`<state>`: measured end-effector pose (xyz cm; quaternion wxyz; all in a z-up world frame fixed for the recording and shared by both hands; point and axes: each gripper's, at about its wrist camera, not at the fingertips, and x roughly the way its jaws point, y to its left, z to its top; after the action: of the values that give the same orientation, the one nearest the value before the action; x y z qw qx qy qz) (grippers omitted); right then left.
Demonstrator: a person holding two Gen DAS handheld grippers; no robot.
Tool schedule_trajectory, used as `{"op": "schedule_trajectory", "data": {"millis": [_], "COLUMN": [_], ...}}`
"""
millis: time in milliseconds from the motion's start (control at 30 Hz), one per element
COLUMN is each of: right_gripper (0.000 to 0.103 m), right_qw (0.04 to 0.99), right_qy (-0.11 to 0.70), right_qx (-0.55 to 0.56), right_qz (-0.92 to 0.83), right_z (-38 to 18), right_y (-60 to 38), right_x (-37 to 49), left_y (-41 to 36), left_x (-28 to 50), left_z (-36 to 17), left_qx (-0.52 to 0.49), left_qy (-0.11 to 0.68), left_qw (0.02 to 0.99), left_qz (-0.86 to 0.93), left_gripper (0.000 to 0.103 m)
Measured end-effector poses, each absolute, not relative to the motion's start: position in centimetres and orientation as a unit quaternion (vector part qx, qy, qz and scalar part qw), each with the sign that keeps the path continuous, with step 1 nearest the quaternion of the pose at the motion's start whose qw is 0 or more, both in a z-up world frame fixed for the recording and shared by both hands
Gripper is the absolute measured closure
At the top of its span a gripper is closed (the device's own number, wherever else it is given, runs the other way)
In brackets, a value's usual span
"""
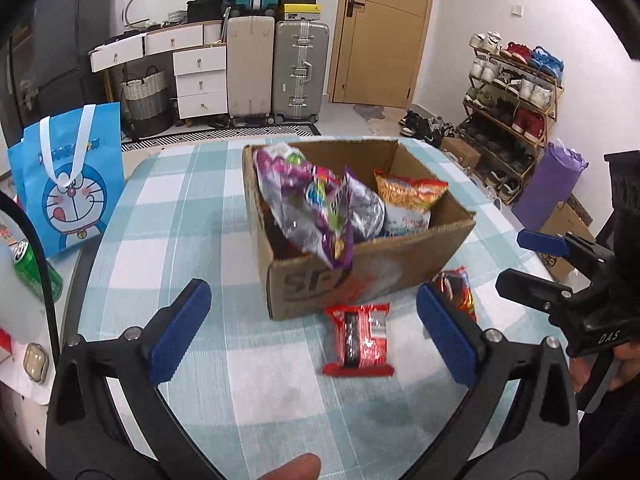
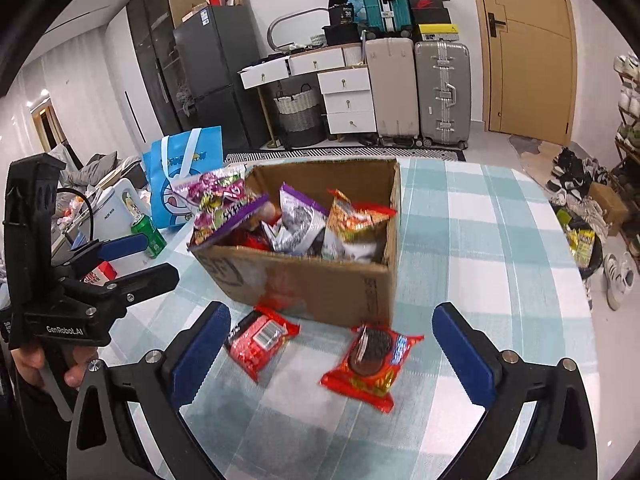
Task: Organize snacks
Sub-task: 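Withdraw both open tools from the box toward the red snack packs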
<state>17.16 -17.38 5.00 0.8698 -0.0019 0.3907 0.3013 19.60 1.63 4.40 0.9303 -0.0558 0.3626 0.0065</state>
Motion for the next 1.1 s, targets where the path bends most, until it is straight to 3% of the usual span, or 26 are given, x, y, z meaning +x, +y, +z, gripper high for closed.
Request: {"op": "schedule_trajectory", "data": {"millis": [1100], "right_gripper": [0.001], "right_qw": [0.86], "right_qy": [0.449], "right_qx": [0.004], "right_qz": [0.24], "right_z": [-3.4], "right_y": [-18.7], "right_x": [17.9], "left_y": [-1.8], "left_x": [22.0], "left_z": [-5.4], "left_qx": [-0.039], "left_qy": [0.434], "left_qw": [0.9], "left_qz": [-0.001], "left_gripper": [0.001]}}
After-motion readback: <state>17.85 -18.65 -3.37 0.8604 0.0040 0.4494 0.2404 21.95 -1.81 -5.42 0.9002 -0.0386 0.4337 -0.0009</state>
